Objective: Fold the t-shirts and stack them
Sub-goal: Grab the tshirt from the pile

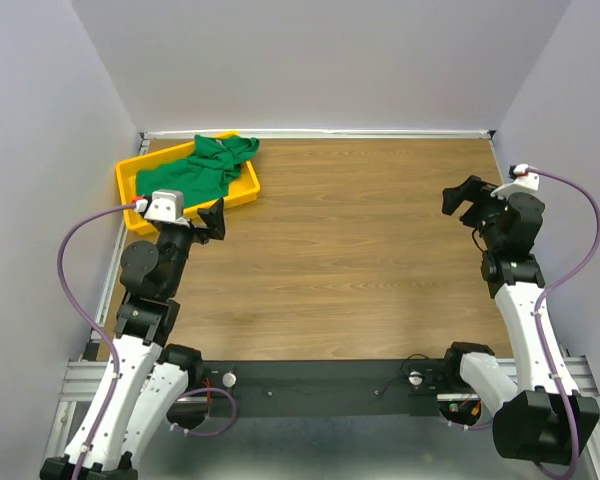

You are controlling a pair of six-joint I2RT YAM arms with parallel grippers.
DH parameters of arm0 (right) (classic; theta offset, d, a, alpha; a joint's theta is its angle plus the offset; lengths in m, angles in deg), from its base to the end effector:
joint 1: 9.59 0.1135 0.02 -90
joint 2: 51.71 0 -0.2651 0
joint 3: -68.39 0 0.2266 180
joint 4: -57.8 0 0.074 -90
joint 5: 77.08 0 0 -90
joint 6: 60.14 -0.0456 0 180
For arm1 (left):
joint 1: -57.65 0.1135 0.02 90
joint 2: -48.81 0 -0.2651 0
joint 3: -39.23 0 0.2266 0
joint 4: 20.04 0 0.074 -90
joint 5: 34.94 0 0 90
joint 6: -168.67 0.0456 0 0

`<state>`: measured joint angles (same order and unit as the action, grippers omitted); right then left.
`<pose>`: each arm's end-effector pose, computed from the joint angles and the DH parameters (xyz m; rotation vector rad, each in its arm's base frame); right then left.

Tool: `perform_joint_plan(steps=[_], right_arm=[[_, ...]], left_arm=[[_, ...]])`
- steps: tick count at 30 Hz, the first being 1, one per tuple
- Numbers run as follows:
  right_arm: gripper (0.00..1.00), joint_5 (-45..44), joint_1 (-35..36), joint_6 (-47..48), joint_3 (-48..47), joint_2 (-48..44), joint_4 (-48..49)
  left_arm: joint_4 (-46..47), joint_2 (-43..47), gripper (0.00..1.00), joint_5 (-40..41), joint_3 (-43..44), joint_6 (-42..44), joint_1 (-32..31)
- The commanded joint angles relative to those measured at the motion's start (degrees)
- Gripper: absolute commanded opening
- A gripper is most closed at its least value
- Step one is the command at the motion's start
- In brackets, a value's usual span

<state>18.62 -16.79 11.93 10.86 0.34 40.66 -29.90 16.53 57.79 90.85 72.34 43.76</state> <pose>0.1984 -0.0205 0.3201 0.3163 1.7503 0.2235 0.1244 -0.0285 0.3498 0.0534 1.4094 -0.2592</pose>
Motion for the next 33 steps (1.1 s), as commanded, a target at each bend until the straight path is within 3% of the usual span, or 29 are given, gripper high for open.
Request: perform_joint_plan(steps=[1,6,11,14,21,24,33], right_arm=[[1.00,9.98,-0.09,4.54,-1.07,0.24,-0.16],[1.00,28.30,-0.09,16.42,0.95,0.16,0.38],[1.00,30.78,0.17,20.74,2.09,-1.25,-0.94],[1.00,39.81,0.35,25.66,3.23,-1.43,-2.00],[1.00,41.59,0.43,24.61,3.24,-2.04,-2.70],[1.00,42.99,0.43,24.61,3.32,-1.95,-2.97],[1.00,45.19,0.43,24.88,3.50,-2.83,-3.23]], left_arm=[[1.01,-1.56,0.98,-4.46,1.70,-0.79,2.45],[2.41,-6.04,0.98,-11.76,1.87,-3.77,8.60],[5.13,-13.16,0.98,-16.16,2.22,-8.78,15.03],[5.58,-18.68,0.98,-17.39,3.63,-10.81,18.01],[5.84,-32.40,0.98,-11.60,11.44,-9.23,18.99],[5.84,-41.71,0.98,-10.54,17.15,-9.93,19.07],[-2.41,-70.10,0.83,-11.42,45.95,-15.73,18.99]])
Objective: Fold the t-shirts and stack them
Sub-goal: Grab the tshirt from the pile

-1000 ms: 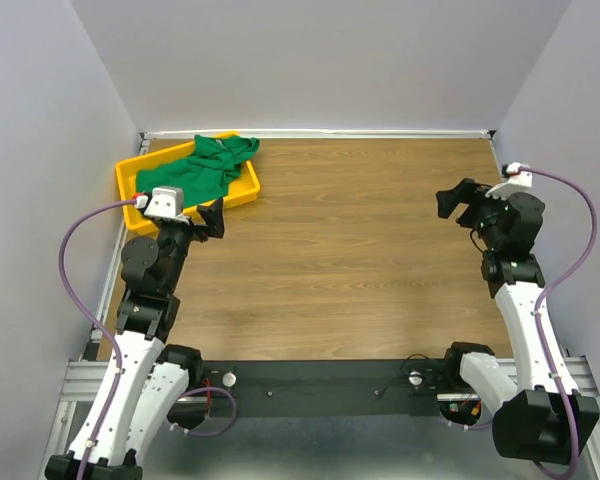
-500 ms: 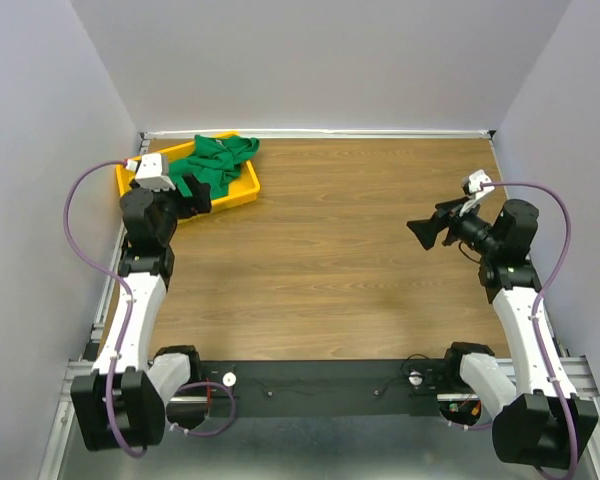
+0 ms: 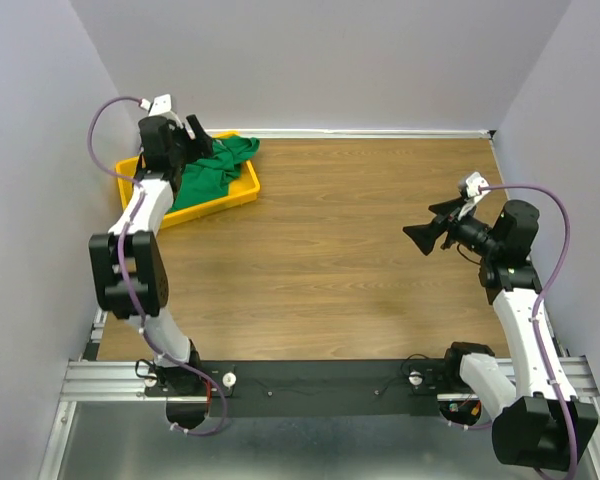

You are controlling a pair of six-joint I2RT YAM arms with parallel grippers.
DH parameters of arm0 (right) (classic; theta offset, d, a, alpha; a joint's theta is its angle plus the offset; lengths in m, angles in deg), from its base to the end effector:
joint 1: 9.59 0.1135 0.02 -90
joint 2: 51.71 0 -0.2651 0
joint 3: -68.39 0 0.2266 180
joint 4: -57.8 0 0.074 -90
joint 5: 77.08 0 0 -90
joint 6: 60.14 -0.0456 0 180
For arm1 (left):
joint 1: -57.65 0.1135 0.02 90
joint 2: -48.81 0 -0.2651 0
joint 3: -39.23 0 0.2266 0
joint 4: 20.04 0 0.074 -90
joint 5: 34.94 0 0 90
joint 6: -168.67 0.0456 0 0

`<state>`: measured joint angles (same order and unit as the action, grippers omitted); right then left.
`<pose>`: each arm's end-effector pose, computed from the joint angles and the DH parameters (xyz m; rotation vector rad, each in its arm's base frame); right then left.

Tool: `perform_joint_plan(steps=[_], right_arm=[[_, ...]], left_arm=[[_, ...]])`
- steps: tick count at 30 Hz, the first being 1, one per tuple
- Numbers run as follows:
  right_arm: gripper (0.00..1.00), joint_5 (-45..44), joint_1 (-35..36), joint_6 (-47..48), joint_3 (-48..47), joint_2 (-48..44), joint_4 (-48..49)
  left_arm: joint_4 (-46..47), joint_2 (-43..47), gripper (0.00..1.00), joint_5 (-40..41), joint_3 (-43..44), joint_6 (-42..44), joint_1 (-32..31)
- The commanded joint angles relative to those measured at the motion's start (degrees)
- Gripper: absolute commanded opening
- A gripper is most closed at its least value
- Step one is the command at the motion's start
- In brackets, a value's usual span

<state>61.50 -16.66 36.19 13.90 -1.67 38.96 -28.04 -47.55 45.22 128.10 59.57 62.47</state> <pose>0.1794 0.0122 0.3084 -0.5755 1.6782 0.5990 0.3879 0.0249 0.3157 -0.2643 1.8310 -0.3322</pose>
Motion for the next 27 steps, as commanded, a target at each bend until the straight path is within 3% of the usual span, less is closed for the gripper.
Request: perform_joint_plan(steps=[1,5,12,20,27], right_arm=[[1.00,2.31,0.30,0.62,0.46,-0.74,-1.52],[1.00,1.79,0.30,0.35,0.29,-0.21,-1.52],[1.00,1.78,0.30,0.09,-0.06,1.28,-1.79],[1.00,1.79,0.30,0.18,-0.24,2.43,-2.23],[1.00,1.52,0.30,0.61,-0.06,2.87,-2.31]], left_arm=[[-5.32,-8.21,0.82,1.23,11.10,-3.49,0.28],[-11.73,-19.63,0.76,1.76,22.09,-4.02,0.28],[-18.42,-30.20,0.73,5.45,36.68,-3.32,0.28],[-19.84,-35.12,0.63,5.01,40.04,-3.58,0.28],[-21.85,-36.01,0.63,9.14,41.70,-1.48,0.28]])
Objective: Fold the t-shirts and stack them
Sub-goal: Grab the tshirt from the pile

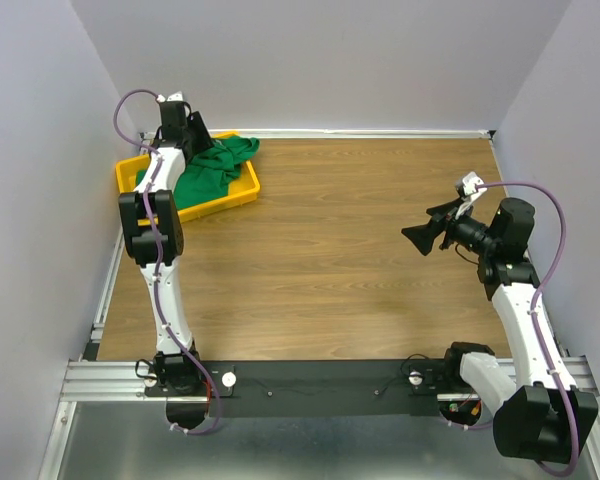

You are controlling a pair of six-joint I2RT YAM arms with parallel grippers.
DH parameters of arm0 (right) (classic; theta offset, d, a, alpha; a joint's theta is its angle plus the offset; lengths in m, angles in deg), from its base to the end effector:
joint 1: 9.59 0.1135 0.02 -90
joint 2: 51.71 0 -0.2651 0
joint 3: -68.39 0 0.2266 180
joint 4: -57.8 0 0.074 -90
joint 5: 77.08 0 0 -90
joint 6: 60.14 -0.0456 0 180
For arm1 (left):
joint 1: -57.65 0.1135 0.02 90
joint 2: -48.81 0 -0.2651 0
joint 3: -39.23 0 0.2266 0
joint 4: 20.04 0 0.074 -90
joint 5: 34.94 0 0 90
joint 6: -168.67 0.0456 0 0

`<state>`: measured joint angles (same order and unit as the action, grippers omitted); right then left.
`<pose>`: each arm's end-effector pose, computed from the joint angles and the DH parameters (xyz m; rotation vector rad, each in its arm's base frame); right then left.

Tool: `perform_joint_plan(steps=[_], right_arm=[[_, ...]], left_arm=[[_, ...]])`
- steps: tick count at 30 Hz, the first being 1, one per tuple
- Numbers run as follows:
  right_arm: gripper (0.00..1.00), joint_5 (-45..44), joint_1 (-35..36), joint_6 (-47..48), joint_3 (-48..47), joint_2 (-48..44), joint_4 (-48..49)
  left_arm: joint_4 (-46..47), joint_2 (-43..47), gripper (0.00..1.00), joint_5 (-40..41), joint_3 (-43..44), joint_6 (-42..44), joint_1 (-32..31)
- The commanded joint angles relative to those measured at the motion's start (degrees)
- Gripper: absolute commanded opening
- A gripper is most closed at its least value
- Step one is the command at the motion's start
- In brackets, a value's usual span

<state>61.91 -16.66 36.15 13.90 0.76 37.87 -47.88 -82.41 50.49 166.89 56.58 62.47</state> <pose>0.1867 0.0115 0.2998 -0.5607 1.7303 0.6351 0.5213 0.0403 0.2366 -0.4487 2.0803 -0.2632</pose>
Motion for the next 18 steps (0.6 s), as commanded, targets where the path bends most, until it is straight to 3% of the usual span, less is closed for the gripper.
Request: perform_joint_plan(steps=[1,6,13,18], right_arm=[[1.00,1.11,0.30,0.57,-0.06,0.44,-1.22],[1.00,1.19,0.30,0.75,-0.06,0.44,-1.22],[1.00,1.10,0.30,0.92,0.02,0.53,-1.13],[1.00,0.93,0.30,0.92,0.02,0.44,-1.22]], left_arm=[[-2.27,-1.23,0.63,4.14,3.09,1.78,0.28],[-3.15,-1.49,0.63,7.21,3.61,2.84,0.28],[-5.35,-4.48,0.63,5.64,7.39,3.10,0.37],[-7.02,-6.42,0.52,4.84,9.86,3.98,0.37]])
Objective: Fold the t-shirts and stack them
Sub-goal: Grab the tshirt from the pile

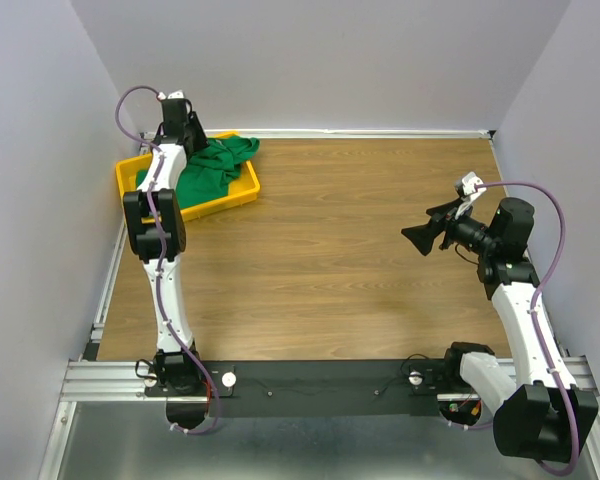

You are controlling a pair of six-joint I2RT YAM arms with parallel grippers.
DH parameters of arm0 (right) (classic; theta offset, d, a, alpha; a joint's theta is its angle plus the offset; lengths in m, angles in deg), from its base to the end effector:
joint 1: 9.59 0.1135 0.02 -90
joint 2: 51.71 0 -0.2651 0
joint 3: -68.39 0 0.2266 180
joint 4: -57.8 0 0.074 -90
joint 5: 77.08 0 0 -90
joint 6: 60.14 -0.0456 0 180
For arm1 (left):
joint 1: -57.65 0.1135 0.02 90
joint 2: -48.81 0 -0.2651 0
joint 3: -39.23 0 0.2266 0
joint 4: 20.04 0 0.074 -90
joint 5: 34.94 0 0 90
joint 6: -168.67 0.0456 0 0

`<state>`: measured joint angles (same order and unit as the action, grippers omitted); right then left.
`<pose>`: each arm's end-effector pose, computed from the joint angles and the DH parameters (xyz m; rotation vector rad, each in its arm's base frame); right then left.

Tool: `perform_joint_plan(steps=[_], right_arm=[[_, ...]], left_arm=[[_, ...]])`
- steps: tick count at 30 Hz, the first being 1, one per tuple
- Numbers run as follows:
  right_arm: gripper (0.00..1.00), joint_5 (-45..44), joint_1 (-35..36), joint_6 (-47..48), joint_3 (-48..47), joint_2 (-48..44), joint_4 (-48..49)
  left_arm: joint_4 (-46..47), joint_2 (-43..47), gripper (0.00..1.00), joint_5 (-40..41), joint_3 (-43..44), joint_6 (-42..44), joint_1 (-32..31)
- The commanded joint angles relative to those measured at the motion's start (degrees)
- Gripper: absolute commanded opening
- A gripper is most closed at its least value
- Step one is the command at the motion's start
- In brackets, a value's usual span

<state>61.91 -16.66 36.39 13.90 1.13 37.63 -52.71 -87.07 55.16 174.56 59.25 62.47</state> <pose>0.1877 0.0114 0.2983 -0.5608 1.7381 0.6373 0.5350 0.0452 0.2304 -0.4533 2.1059 -0.1461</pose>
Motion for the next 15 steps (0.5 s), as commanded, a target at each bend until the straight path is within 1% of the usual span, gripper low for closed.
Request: perform_joint_plan(steps=[1,2,5,6,10,11,14,15], right_arm=[[1.00,1.02,0.30,0.68,0.02,0.07,-0.98],[1.00,1.02,0.30,0.68,0.02,0.16,-0.98],[1.00,0.84,0.30,0.77,0.02,0.16,-1.07],[1.00,0.93,0.30,0.77,0.02,0.25,-1.07],[1.00,0.75,0.30,0.95,0.11,0.07,-1.07],[1.00,0.67,0.30,0.95,0.02,0.07,-1.07],[1.00,0.58,0.30,1.12,0.02,-0.02,-1.07],[1.00,0.40,0.30,1.12,0.11,-0.02,-1.07]], left_arm=[[-2.10,-1.76,0.40,0.17,2.10,1.40,0.37],[-1.49,-1.24,0.23,-1.92,2.01,1.66,0.37],[-0.35,0.17,0.04,-3.43,1.22,2.10,0.28],[0.70,1.82,0.00,-4.83,0.78,2.45,0.28],[4.39,8.33,0.00,-10.11,-0.88,2.63,0.19],[7.01,12.26,0.00,-12.12,-1.85,2.37,0.02],[12.82,18.96,0.00,-16.17,-7.47,1.49,-0.69],[16.41,23.33,0.00,-19.23,-8.96,0.45,-1.30]])
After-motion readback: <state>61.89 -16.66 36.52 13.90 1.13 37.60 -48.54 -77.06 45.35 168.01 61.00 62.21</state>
